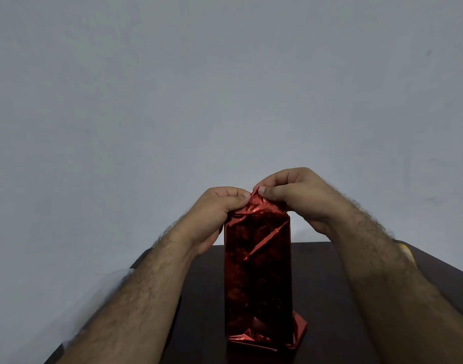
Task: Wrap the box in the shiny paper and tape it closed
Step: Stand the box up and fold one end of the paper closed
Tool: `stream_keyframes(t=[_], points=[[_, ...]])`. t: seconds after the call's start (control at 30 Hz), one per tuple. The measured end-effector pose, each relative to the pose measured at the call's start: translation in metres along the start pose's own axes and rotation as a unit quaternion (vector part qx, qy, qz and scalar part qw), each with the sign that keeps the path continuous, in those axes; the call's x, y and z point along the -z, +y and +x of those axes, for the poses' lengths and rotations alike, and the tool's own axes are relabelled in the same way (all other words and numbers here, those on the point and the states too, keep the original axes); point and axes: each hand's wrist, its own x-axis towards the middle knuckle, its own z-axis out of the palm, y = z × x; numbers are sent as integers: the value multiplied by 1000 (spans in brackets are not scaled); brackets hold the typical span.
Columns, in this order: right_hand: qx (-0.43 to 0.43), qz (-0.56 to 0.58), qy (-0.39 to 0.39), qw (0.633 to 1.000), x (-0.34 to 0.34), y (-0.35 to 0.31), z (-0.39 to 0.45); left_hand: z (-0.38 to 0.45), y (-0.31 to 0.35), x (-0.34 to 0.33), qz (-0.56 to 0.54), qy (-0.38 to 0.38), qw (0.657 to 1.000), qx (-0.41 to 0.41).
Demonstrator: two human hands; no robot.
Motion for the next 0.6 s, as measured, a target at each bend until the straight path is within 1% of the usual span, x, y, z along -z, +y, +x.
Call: stream_keyframes(t=[0.13,0.3,0.5,0.6], points=[[-2,-14,4,1000,-1,0,0,0,-1,-1,-6,-1,1000,4],[5,3,-1,1000,0,-4,-3,0,-1,-1,-2,2,1000,2],[-3,-13,27,1000,-5,-6,-3,-3,1,-6,14,-5,1000,-2],[-17,-26,35,999,-5,-6,-3,-5,0,-7,5,11,1000,-20]])
